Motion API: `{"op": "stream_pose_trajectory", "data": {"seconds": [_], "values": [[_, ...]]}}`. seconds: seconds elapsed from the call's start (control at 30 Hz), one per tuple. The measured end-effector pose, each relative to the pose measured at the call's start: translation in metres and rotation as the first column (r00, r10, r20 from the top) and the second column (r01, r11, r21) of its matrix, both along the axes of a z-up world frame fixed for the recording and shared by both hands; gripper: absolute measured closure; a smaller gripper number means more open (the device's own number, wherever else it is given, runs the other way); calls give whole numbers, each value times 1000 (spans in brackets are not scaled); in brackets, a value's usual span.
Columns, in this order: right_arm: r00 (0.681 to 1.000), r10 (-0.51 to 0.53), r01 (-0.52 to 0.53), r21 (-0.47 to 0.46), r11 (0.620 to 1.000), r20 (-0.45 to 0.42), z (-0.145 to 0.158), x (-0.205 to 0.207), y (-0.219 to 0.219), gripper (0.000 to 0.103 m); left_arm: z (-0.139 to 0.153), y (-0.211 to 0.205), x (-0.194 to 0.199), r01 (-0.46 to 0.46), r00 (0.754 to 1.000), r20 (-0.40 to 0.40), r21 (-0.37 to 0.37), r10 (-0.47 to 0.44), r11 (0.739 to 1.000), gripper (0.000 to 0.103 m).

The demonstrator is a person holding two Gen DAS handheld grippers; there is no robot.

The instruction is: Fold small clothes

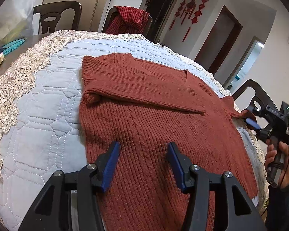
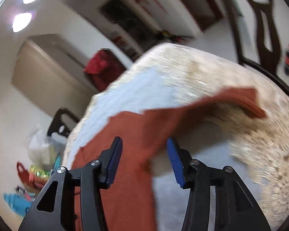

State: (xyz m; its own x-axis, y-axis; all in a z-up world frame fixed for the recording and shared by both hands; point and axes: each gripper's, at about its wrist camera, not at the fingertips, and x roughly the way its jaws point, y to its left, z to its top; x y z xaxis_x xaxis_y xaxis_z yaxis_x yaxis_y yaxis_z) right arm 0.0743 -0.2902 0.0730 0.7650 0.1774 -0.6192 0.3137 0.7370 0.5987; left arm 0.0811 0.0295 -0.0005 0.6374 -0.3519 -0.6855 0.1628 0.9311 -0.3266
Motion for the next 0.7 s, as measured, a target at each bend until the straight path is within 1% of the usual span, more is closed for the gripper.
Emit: {"op": "stream_pose_trajectory", "data": {"seconds": [0.07, 0.13, 0.27, 0.3, 0.33, 0.37, 0.47, 0.53, 0.57, 0.63, 0.67, 0.7], "values": [[999, -31, 33, 52, 998, -38, -10, 3, -12, 54, 0, 0, 0, 1, 1000, 1, 0, -1, 1000, 48], [998, -52, 56, 86, 995, -46, -14, 9, -22, 54, 0, 1, 0, 0, 1000, 1, -7, 0, 1000, 48], [992, -103, 108, 70, 992, -72, -17, 27, -32, 54, 0, 2, 0, -1, 1000, 1, -16, 1, 1000, 48], [991, -113, 117, 59, 991, -75, -16, 29, -34, 67, 0, 2, 0, 0, 1000, 1, -16, 0, 1000, 48], [991, -113, 117, 50, 992, -67, -13, 30, -33, 85, 0, 2, 0, 0, 1000, 1, -16, 0, 1000, 48], [993, -101, 103, 35, 994, -53, -7, 32, -30, 86, 0, 3, 0, 0, 1000, 0, -16, 0, 1000, 48], [999, -2, 4, -65, 998, 37, 24, 38, -1, 86, 0, 3, 0, 0, 1000, 1, -17, 0, 1000, 47], [992, 96, -84, -139, 987, 85, 45, 44, 28, 86, 0, 3, -1, 0, 1000, 1, -21, 0, 1000, 47], [982, 157, -136, -179, 974, 107, 56, 47, 49, 86, -1, 4, -1, 0, 1000, 1, -23, 0, 1000, 47], [951, 280, -245, -236, 940, 127, 68, 53, 89, 84, 0, 4, -1, -1, 1000, 2, -24, 1, 1000, 47], [917, 382, -342, -266, 901, 117, 70, 57, 117, 80, 0, 4, -1, -2, 1000, 5, -23, 2, 1000, 47], [891, 442, -402, -272, 874, 103, 68, 59, 133, 66, 1, 3, -2, -4, 1000, 6, -20, 4, 1000, 47]]}}
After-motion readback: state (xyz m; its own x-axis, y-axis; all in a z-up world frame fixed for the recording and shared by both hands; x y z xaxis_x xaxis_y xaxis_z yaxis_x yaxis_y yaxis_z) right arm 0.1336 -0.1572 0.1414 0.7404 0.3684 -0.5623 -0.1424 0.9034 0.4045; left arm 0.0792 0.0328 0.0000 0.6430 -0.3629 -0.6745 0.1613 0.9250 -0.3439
